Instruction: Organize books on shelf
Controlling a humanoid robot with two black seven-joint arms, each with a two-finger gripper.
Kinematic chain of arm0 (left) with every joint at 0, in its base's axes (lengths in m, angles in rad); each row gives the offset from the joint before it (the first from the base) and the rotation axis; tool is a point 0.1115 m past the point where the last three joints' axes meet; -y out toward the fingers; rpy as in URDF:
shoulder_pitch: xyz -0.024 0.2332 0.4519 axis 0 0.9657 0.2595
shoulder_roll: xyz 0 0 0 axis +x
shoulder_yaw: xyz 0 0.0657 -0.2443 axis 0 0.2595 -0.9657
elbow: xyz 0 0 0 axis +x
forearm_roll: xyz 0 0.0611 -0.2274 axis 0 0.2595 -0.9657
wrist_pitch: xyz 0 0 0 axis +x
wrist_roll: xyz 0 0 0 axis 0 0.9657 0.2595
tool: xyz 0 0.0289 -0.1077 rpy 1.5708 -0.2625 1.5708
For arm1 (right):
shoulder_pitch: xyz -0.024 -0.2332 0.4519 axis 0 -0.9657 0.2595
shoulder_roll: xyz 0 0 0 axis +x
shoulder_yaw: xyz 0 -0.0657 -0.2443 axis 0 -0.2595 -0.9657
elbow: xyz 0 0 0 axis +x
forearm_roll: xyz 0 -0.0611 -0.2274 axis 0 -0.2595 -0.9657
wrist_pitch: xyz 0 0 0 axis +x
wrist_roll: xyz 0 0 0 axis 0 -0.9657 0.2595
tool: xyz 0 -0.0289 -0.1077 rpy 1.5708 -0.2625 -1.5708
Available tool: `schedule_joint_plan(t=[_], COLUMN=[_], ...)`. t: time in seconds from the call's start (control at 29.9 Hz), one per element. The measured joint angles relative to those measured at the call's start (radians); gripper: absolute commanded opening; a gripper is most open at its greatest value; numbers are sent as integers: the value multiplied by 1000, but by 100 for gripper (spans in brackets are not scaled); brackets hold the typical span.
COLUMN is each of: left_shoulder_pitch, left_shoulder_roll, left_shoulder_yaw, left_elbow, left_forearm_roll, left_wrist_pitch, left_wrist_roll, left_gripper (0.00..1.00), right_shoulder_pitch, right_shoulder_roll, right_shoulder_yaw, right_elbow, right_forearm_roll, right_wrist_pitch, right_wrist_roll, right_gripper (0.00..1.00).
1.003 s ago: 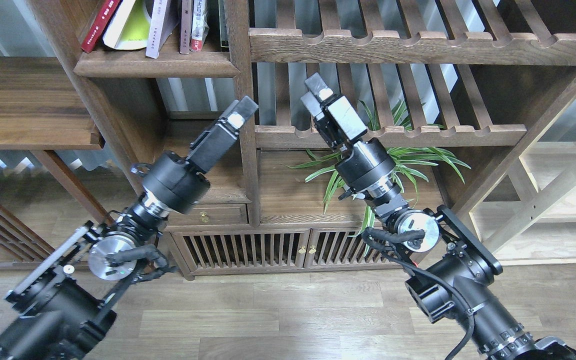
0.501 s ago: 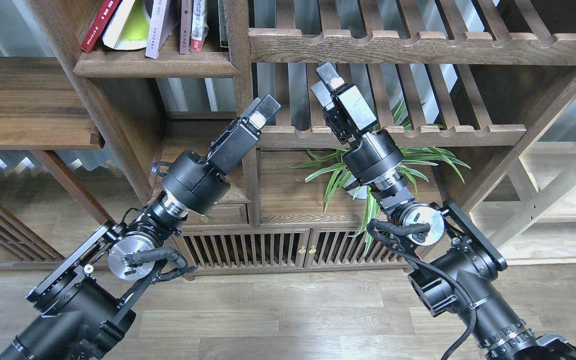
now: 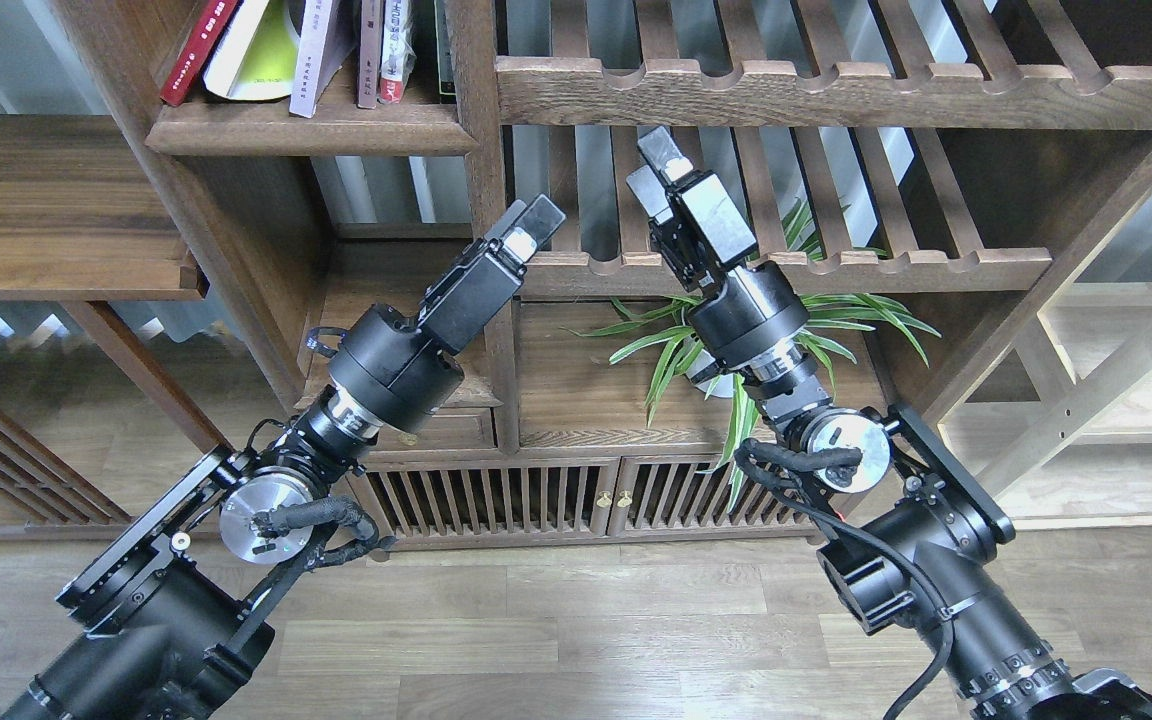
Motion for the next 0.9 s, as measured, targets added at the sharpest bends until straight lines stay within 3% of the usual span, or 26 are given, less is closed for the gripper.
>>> schedule_joint_plan(t=[0.9], left_shoulder_pitch=[-8], left_shoulder_roll=[-21], left_shoulder_yaw=[10], left_elbow=[-4], left_forearm_roll=[11], left_wrist_pitch=[0], left_wrist_roll=[4], left_gripper=[99], right_shoulder_pitch=[9], right_shoulder_roll=[0], right_shoulder_yaw=[-4], right_elbow=[-8], right_forearm_roll=[-6], right_wrist_pitch=[0], right_wrist_roll=[-1], right_gripper=[95])
